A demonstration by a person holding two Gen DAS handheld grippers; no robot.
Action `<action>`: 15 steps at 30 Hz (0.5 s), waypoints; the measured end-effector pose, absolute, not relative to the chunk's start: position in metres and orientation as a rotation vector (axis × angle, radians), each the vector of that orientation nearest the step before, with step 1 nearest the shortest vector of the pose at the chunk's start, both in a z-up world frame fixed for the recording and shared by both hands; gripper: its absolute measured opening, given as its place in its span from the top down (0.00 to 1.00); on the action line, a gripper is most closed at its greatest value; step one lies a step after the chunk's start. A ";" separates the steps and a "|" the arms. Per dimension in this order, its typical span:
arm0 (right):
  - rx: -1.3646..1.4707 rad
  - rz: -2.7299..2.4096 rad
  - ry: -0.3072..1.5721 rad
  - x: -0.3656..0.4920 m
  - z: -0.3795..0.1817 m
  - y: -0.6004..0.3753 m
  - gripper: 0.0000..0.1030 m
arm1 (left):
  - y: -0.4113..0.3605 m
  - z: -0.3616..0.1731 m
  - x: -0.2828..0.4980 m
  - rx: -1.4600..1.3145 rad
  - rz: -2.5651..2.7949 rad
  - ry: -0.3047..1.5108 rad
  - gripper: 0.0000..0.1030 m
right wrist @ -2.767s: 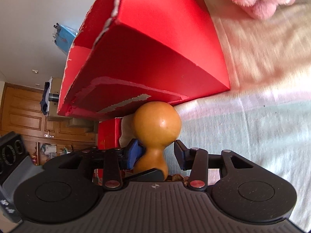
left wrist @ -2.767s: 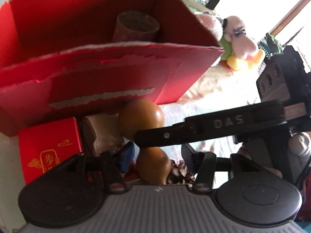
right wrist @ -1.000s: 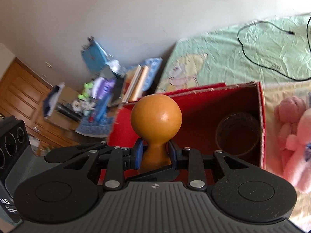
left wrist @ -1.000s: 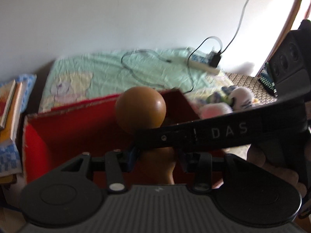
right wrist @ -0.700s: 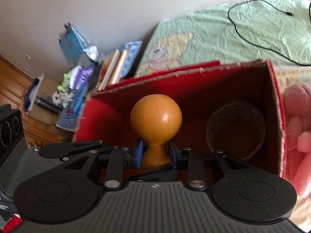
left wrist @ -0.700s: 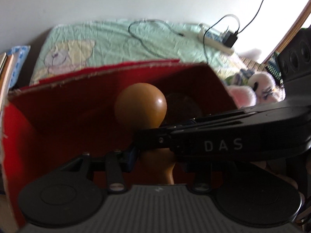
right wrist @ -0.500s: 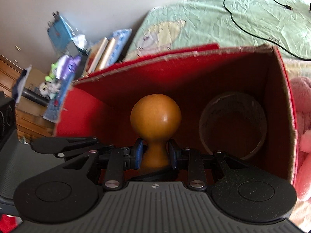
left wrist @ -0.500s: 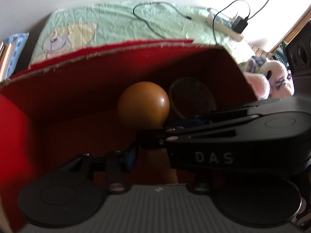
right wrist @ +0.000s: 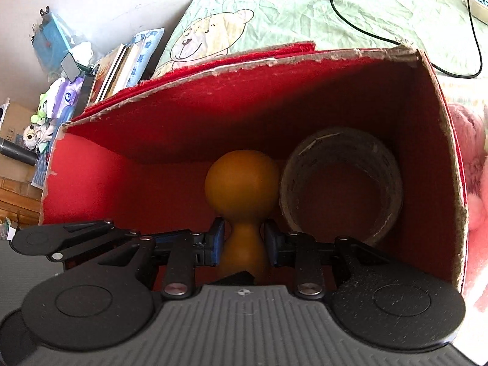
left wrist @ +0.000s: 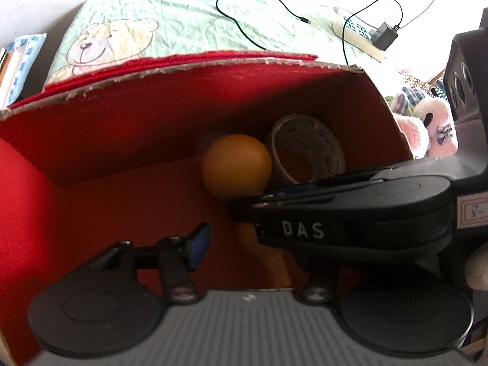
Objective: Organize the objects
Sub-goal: 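Lower the gourd into the box beside the tape roll and release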
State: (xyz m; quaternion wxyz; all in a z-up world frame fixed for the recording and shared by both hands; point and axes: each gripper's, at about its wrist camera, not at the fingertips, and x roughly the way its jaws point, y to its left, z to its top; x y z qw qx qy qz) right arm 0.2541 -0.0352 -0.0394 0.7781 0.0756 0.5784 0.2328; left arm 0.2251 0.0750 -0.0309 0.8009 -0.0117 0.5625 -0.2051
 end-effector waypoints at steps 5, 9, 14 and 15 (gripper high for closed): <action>0.157 0.485 1.260 0.255 -0.040 -0.034 0.71 | 0.076 -0.033 0.227 -0.038 -0.425 1.220 0.39; 0.178 0.479 1.249 0.255 -0.039 -0.038 0.71 | 0.076 -0.034 0.227 -0.037 -0.419 1.220 0.38; 0.181 0.473 1.217 0.254 -0.036 -0.037 0.71 | 0.075 -0.035 0.228 -0.031 -0.406 1.225 0.37; 0.180 0.471 1.215 0.254 -0.036 -0.037 0.71 | 0.075 -0.035 0.228 -0.029 -0.402 1.223 0.37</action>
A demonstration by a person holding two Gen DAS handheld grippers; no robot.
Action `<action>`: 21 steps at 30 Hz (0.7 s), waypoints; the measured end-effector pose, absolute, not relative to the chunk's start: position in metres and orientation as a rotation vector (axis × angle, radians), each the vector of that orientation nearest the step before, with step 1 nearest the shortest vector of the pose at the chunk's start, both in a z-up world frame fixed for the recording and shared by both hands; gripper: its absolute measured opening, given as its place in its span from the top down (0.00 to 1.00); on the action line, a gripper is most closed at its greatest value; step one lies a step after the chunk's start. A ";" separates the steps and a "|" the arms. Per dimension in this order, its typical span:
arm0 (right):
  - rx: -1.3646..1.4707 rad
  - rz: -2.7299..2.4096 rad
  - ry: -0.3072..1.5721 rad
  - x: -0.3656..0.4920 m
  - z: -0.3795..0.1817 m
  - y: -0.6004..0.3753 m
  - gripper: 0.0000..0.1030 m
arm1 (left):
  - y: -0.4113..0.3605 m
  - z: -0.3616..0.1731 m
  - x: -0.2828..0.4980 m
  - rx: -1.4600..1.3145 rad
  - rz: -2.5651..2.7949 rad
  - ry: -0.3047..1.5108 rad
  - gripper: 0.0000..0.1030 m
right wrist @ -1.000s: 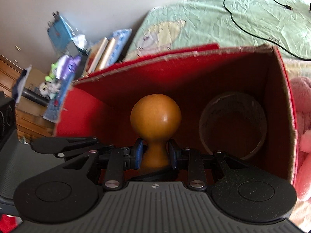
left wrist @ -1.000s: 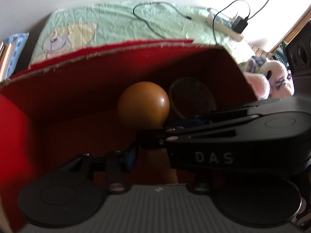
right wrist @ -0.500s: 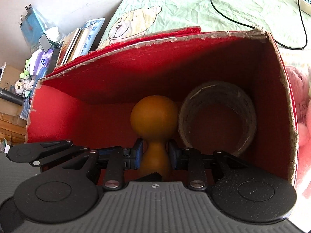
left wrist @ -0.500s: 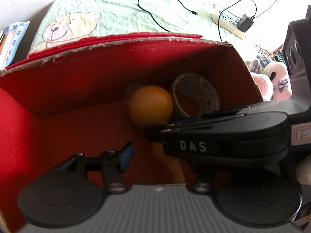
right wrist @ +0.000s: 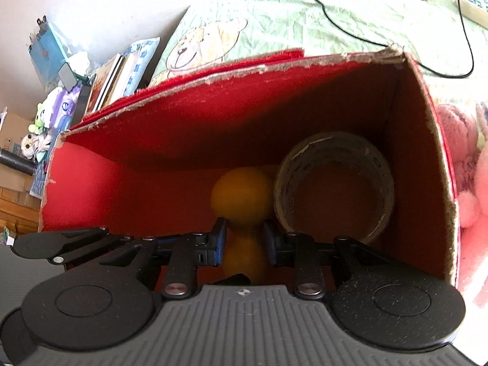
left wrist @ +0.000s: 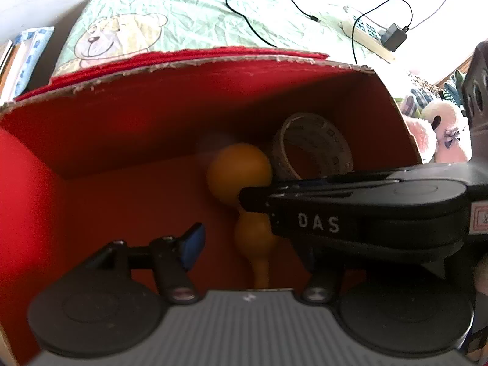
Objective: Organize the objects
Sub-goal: 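Lower the gourd into the box beside the tape roll and release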
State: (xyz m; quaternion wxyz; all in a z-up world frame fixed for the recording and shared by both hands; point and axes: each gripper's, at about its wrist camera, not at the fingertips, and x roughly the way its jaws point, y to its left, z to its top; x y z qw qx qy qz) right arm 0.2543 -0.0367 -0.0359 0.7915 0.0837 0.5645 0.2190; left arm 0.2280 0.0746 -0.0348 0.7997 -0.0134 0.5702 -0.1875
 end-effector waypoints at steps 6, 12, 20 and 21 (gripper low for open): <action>0.190 0.467 1.196 0.253 -0.035 -0.038 0.71 | 0.073 -0.034 0.226 -0.007 -0.378 1.207 0.37; 0.204 0.487 1.131 0.247 -0.029 -0.041 0.71 | 0.071 -0.033 0.226 0.016 -0.354 1.191 0.37; 0.217 0.429 0.979 0.228 -0.010 -0.056 0.71 | 0.066 -0.026 0.216 0.103 -0.265 1.141 0.35; 0.214 0.424 0.963 0.225 -0.008 -0.059 0.71 | 0.066 -0.024 0.214 0.107 -0.253 1.135 0.35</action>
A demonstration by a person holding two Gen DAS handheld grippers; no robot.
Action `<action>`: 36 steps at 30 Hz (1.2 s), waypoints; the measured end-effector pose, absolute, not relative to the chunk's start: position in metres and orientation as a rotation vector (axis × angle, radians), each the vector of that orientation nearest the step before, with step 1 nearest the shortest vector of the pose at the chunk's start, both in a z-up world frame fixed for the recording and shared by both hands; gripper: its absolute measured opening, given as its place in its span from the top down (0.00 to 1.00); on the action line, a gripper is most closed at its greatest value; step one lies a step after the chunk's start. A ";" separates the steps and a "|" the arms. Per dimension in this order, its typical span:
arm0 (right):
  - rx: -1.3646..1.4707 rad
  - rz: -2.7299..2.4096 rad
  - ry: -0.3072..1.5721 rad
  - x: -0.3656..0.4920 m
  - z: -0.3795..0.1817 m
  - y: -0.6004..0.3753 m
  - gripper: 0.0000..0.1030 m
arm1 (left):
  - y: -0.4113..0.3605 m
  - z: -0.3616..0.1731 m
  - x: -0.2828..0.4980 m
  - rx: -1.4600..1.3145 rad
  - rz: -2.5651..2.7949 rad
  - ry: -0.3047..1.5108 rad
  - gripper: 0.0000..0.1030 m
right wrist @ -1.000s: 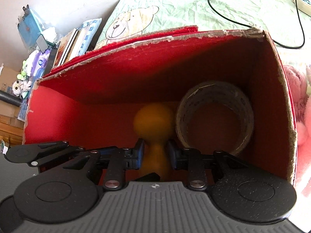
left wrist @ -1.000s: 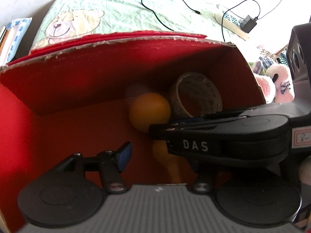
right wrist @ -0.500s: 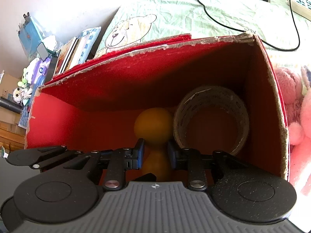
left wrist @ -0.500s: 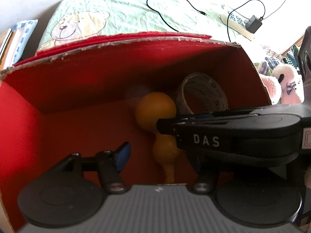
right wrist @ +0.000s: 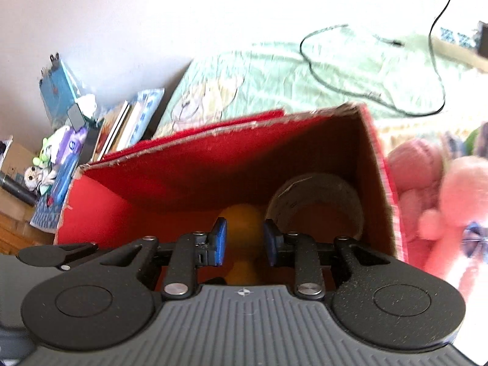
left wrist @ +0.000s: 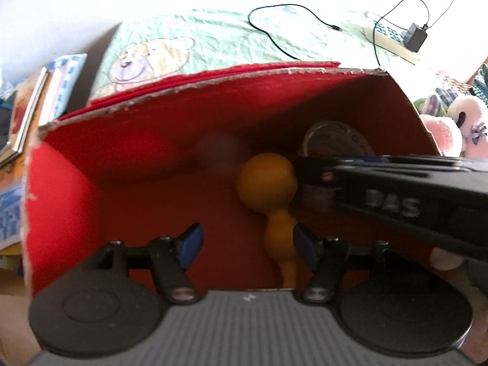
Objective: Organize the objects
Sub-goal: 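Lower the gourd into the box beside the tape roll and release, then move the right gripper out of the box to the brown pine cone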
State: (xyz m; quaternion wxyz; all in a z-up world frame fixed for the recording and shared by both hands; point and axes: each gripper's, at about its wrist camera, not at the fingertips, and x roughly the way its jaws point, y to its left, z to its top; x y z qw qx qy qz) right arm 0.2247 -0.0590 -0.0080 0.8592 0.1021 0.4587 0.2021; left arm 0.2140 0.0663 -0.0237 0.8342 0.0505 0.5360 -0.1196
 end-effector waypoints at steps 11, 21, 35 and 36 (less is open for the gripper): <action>0.245 0.445 0.823 0.191 0.018 -0.081 0.71 | 0.061 0.004 0.185 0.150 -0.122 1.046 0.34; 0.193 0.520 0.703 0.156 0.030 -0.101 0.70 | 0.050 0.028 0.141 0.124 -0.029 0.993 0.32; 0.251 0.666 0.733 0.117 0.030 -0.140 0.62 | 0.030 0.037 0.072 0.107 0.099 0.967 0.30; 0.258 0.676 0.738 0.115 0.030 -0.142 0.62 | 0.030 0.037 0.068 0.103 0.105 0.967 0.29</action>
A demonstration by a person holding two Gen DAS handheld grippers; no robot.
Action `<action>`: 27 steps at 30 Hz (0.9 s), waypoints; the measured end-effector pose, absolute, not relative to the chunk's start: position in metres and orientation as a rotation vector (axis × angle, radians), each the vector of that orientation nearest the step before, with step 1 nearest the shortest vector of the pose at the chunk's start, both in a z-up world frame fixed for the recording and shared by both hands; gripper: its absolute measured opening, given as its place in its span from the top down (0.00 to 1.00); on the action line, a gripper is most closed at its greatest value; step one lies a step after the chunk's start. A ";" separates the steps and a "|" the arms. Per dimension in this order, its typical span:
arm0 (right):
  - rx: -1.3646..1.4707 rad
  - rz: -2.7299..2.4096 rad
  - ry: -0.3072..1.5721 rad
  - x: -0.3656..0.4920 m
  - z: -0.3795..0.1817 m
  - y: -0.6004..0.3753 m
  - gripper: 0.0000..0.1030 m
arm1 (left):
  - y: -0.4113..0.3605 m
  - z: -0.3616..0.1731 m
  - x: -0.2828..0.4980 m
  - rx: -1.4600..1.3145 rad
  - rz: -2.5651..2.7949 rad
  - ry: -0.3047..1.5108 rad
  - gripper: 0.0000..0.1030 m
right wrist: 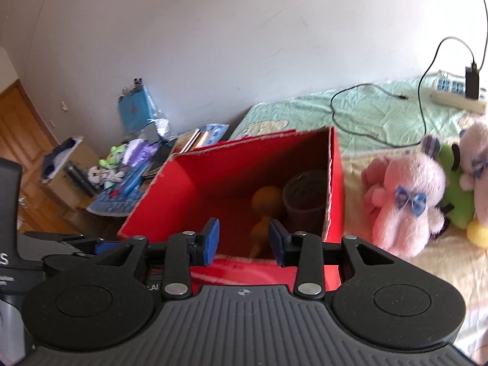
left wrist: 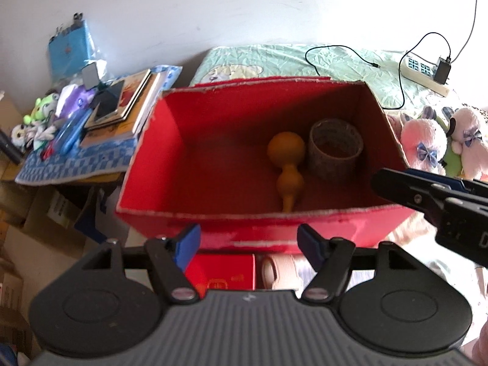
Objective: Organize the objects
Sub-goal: 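Move the right gripper out of the box to the brown pine cone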
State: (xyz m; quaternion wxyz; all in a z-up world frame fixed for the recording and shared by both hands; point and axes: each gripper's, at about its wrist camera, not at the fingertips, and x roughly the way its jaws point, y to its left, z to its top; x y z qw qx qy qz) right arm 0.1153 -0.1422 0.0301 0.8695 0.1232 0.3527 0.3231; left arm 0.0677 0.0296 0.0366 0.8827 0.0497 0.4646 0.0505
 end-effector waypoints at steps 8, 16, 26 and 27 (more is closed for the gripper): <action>0.278 0.726 0.754 0.095 0.026 -0.156 0.62 | 0.018 0.029 0.045 0.107 0.144 0.989 0.27; 0.306 0.730 0.794 0.084 0.016 -0.169 0.62 | 0.001 0.024 0.033 0.155 0.146 0.995 0.18; 0.375 0.712 0.901 0.082 -0.008 -0.181 0.57 | -0.011 0.008 0.030 0.175 0.125 1.038 0.17; 0.378 0.710 0.907 0.082 -0.010 -0.181 0.57 | -0.012 0.007 0.029 0.177 0.120 1.043 0.17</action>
